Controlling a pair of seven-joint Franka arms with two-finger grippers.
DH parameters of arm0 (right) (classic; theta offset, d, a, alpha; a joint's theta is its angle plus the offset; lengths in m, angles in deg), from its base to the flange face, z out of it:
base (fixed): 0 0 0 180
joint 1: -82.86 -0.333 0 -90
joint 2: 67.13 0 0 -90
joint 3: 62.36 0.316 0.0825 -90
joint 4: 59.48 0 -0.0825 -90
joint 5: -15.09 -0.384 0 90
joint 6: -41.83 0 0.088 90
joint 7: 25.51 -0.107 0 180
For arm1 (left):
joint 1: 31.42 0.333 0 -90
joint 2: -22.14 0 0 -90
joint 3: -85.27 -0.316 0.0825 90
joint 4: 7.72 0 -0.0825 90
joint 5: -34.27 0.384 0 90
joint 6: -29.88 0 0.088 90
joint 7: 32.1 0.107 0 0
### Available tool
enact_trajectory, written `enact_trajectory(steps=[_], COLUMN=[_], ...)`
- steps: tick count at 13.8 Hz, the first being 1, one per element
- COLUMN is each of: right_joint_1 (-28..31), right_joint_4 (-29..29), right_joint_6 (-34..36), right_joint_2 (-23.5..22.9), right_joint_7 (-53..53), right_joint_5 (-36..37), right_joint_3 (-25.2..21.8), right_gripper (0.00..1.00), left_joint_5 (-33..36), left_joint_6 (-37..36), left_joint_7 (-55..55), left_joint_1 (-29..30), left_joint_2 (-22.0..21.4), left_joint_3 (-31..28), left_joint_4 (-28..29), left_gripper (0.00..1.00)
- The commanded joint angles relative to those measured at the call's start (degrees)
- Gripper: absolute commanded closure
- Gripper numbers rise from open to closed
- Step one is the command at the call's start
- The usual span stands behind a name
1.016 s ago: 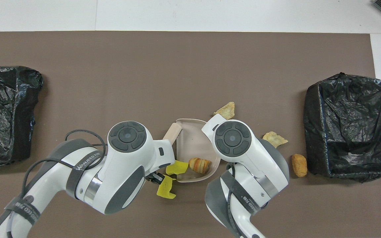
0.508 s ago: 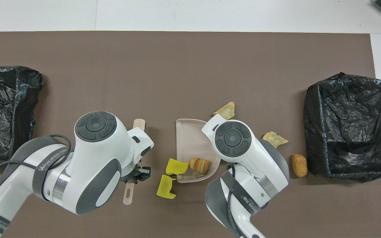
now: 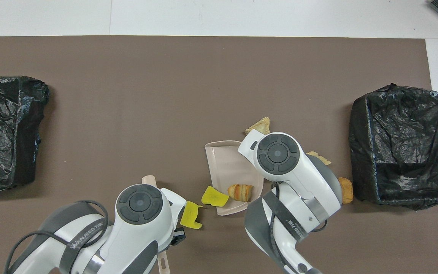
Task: Sweep and dump trash in bin
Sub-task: 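Brush the debris into the dustpan held by the right gripper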
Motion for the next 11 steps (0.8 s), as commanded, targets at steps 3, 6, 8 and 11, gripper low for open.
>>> enact_trajectory(steps=[3, 6, 8, 11], right_joint_1=[0.64, 0.55, 0.55, 0.47], right_joint_4=[2.29, 4.06, 4.06, 3.97], right_joint_6=[-1.21, -3.05, -3.14, -4.72], right_joint_2=[1.36, 2.15, 2.24, 1.89], right_joint_7=[5.34, 5.25, 5.17, 4.38], right_joint_5=[1.96, 1.96, 1.96, 1.87], right_joint_3=[0.38, 0.38, 0.38, 0.46], right_gripper=[1.0, 1.0, 1.0, 1.0], left_joint_5=[-3.64, -6.1, -8.12, -12.25], left_joint_6=[10.45, 15.75, 18.9, 25.32], left_joint_7=[-13.88, -16.64, -16.64, -15.94], left_joint_1=[-8.14, -9.92, -9.92, -10.27], left_joint_2=[-1.87, -1.26, -0.47, 1.46], left_joint_3=[-0.82, -0.82, -0.82, -0.73], left_joint_4=[6.32, 8.09, 8.0, 6.77], left_gripper=[1.0, 1.0, 1.0, 1.0])
